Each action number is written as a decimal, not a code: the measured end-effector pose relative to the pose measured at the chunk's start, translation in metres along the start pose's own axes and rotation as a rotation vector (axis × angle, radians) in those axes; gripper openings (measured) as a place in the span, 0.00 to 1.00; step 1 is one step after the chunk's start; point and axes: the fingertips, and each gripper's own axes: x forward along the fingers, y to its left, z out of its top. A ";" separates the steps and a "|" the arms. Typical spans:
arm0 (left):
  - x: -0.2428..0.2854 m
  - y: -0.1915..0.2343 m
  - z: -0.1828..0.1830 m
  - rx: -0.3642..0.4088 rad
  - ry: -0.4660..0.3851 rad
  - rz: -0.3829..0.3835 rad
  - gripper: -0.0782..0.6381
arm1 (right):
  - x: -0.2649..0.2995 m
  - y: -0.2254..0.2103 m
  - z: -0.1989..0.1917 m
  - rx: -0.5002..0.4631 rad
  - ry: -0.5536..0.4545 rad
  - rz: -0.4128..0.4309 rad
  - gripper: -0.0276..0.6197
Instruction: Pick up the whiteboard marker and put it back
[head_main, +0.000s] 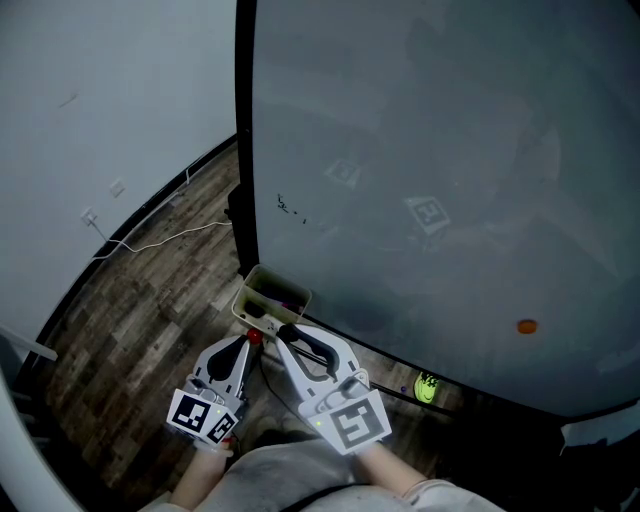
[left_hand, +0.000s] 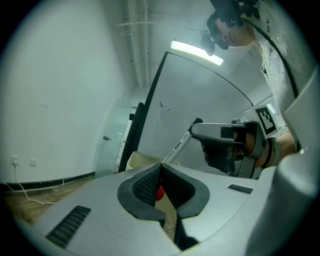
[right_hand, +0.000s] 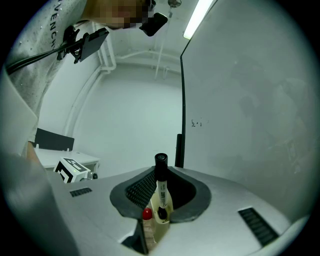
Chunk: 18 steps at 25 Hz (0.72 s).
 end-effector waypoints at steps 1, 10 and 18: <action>0.000 0.000 0.000 -0.001 0.001 0.001 0.13 | 0.000 0.000 0.000 -0.003 0.002 0.002 0.16; 0.003 0.000 0.000 -0.008 0.006 0.004 0.13 | 0.000 -0.002 -0.003 -0.007 0.020 0.010 0.16; 0.004 0.003 -0.007 -0.018 0.025 0.014 0.13 | 0.001 -0.005 -0.010 0.012 0.025 0.011 0.16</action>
